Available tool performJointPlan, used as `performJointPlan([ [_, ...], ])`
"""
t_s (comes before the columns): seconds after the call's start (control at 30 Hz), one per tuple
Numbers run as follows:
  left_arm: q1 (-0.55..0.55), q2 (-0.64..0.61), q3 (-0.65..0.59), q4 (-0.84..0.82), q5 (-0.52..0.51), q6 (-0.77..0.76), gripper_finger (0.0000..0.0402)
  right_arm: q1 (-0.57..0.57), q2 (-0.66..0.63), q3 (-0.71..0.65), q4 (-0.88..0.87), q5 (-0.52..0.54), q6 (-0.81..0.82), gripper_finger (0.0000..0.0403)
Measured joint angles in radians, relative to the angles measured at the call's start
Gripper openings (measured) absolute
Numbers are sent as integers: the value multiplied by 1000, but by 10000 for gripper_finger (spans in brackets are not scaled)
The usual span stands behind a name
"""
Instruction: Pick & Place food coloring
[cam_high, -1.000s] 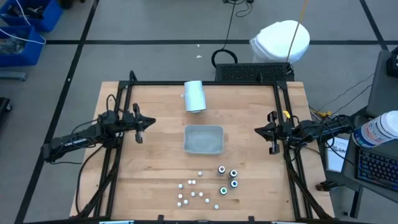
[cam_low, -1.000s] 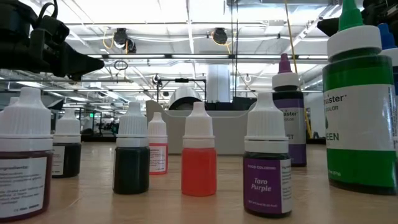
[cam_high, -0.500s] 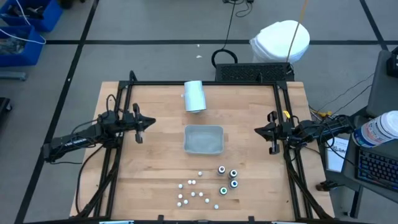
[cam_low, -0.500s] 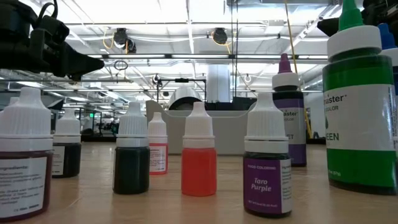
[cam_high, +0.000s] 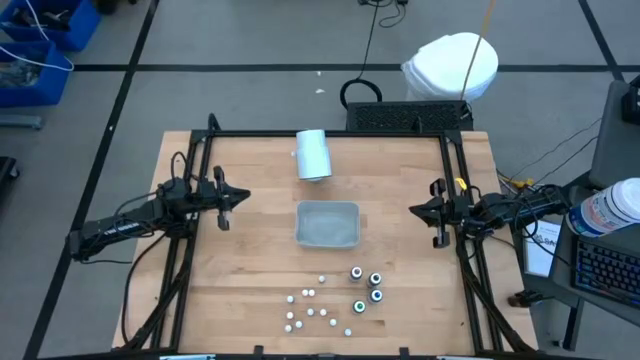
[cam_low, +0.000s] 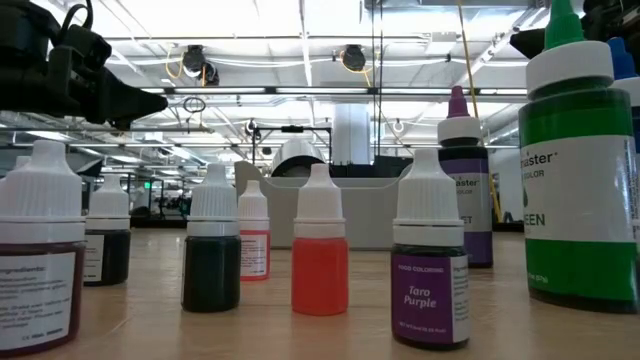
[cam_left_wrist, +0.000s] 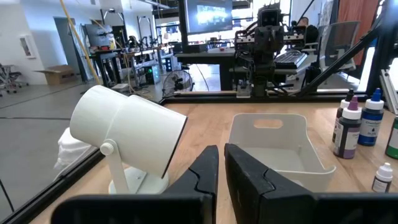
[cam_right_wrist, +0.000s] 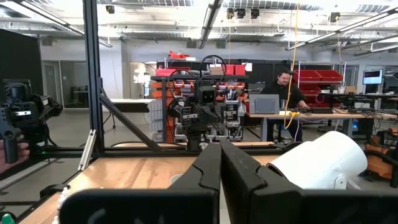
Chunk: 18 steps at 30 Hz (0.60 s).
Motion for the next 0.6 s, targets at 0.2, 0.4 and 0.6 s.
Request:
performJointPlan([
  [0.2,0,0,0,14,3,-100,37,0,0,0,8,0,51,0],
  [0.4,0,0,0,17,13,-429,37,0,0,0,31,0,83,0],
  [0.6,0,0,0,62,-22,-571,37,0,13,0,22,2,65,0],
])
